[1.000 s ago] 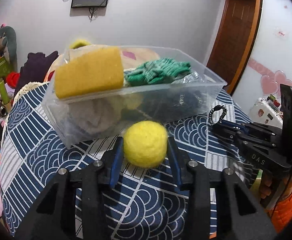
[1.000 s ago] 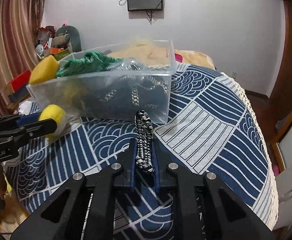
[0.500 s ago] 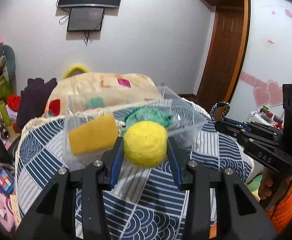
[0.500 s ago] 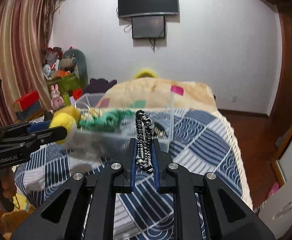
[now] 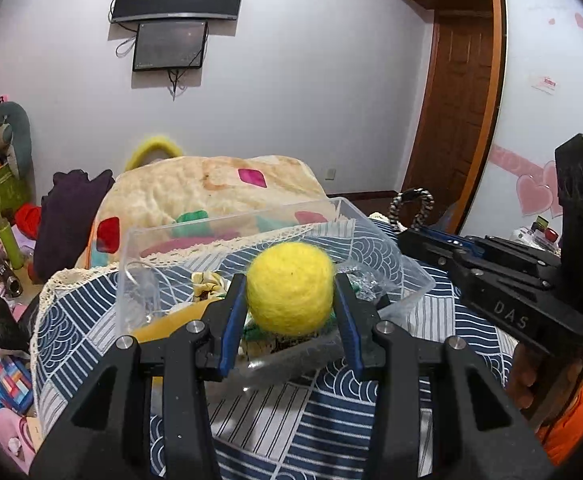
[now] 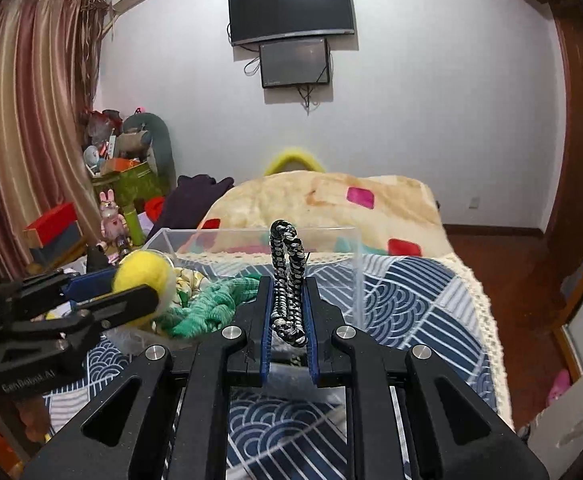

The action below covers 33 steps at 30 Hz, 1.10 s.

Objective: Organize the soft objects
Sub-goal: 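Drop the braided cord and yellow felt ball into the clear box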

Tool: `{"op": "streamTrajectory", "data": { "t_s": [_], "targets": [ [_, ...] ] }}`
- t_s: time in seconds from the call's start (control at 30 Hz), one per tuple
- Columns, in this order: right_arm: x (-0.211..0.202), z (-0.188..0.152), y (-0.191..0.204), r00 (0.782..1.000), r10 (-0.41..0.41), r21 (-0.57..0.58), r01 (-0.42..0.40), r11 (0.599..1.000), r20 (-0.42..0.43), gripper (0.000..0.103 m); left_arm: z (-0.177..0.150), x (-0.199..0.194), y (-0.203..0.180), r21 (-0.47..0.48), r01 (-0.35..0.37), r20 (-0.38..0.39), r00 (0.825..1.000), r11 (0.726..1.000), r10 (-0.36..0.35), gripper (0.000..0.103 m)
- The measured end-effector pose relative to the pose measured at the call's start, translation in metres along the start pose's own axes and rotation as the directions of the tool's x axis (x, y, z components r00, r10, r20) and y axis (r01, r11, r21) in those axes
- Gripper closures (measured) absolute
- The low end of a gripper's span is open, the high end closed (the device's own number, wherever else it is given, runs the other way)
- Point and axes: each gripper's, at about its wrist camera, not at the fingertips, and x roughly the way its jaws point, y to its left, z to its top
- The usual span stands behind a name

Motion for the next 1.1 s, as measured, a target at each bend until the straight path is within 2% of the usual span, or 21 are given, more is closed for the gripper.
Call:
{"op": "streamTrajectory", "data": {
  "t_s": [0.13, 0.33, 0.43, 0.5, 0.57, 0.67, 0.8, 1.03, 1.1],
  "targets": [
    [0.012, -0.003, 0.006, 0.999, 0.021, -0.002, -0.021, 1.0, -0.029, 0.09, -0.003, 0.017, 0.001, 0.004, -0.02, -0.035, 0.999, 1.0, 0.02, 0.061],
    [0.029, -0.011, 0.012, 0.997, 0.025, -0.034, -0.028, 0.999, -0.078, 0.09, -0.009, 0.023, 0.004, -0.001, -0.025, -0.04, 0.999, 1.0, 0.025, 0.06],
    [0.034, -0.014, 0.014, 0.995, 0.017, -0.05, -0.022, 0.999, -0.1, 0.09, -0.009, 0.023, 0.004, -0.007, -0.027, -0.046, 0.999, 1.0, 0.027, 0.055],
    [0.036, -0.016, 0.013, 0.993, 0.023, -0.048, -0.028, 0.998, -0.114, 0.086, -0.01, 0.024, 0.005, -0.015, -0.043, -0.051, 0.998, 0.999, 0.042, 0.046],
    [0.038, -0.015, 0.012, 0.992, 0.023, -0.046, -0.029, 0.999, -0.125, 0.085, -0.01, 0.024, 0.007, -0.026, -0.041, -0.05, 0.998, 0.999, 0.039, 0.046],
    [0.036, -0.016, 0.013, 0.992, 0.017, -0.065, -0.025, 0.998, -0.127, 0.071, -0.01, 0.02, 0.007, -0.029, -0.035, -0.044, 0.998, 0.999, 0.034, 0.042],
    [0.027, -0.016, 0.011, 0.994, 0.014, -0.067, -0.022, 0.998, -0.113, 0.058, -0.01, 0.011, 0.006, -0.024, -0.034, -0.027, 0.999, 0.999, 0.034, 0.04],
    [0.011, -0.014, 0.004, 0.997, 0.007, -0.048, -0.011, 0.999, -0.081, 0.054, -0.007, -0.012, 0.008, -0.041, -0.033, 0.015, 0.999, 0.999, 0.033, 0.04],
    [0.003, -0.011, 0.004, 0.998, 0.003, -0.051, -0.006, 0.999, -0.061, 0.045, -0.006, -0.02, 0.008, -0.035, -0.046, 0.033, 0.998, 0.998, 0.047, 0.039]
  ]
}}
